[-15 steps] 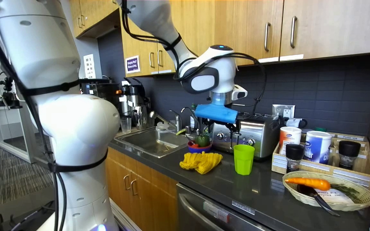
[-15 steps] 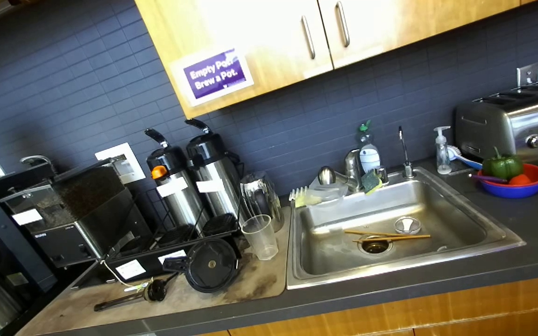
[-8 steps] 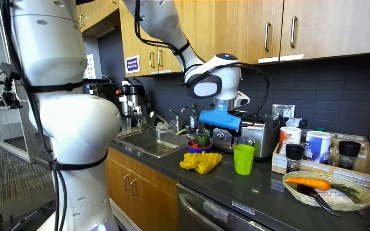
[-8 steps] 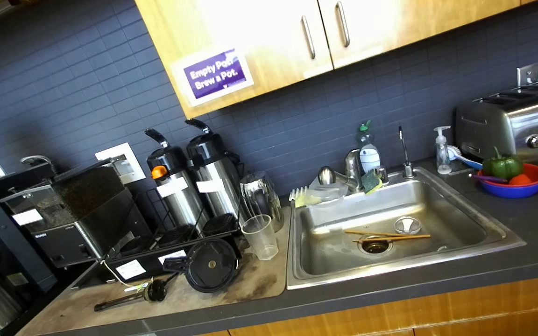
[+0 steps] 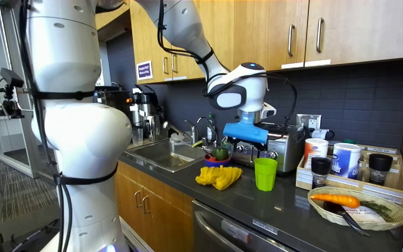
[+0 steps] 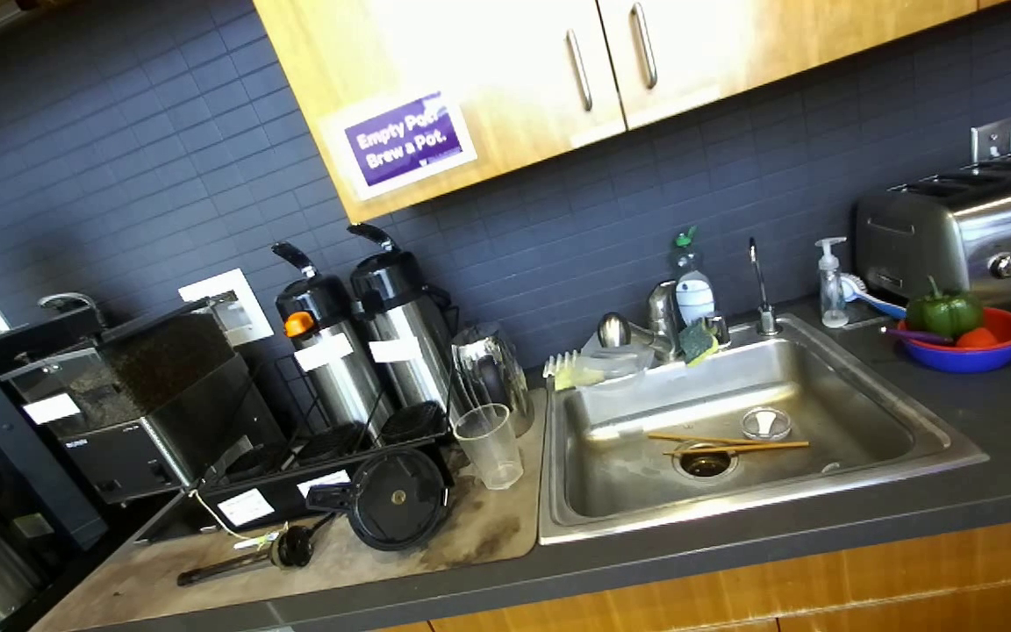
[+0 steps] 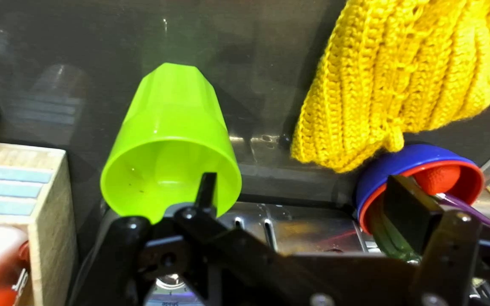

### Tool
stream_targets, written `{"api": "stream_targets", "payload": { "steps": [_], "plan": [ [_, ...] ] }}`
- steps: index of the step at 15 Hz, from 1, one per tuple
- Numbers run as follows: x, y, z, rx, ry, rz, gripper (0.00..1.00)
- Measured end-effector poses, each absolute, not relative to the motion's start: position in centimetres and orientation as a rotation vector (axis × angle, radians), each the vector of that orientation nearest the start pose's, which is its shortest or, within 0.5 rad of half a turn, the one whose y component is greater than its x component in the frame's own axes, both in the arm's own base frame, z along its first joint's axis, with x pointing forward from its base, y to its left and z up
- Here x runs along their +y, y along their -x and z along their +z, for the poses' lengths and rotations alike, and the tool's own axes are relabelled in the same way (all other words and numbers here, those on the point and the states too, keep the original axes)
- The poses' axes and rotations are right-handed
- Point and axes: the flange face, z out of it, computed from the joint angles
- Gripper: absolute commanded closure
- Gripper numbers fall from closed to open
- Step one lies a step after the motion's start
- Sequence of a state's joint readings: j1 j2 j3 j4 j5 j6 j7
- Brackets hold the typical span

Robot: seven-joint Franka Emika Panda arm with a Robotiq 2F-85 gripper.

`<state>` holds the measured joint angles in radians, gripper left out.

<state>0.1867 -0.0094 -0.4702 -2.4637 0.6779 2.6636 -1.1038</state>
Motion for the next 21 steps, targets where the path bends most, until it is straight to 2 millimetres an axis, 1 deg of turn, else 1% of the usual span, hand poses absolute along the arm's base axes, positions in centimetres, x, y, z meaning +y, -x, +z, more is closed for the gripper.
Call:
{"api": "stream_targets", "payload": {
  "steps": [6,12,17,21],
  "plan": [
    [-15.2,-48.0,30.2,-0.380,2.910,-0.544,0.00],
    [-14.9,-49.6,29.5,-0.410,2.907,-0.517,0.00],
    [-15.6,-50.7,29.5,-0.433,2.922,-0.525,0.00],
    [-16.5,-51.2,29.5,-0.435,2.933,-0.529,0.00]
  ]
}}
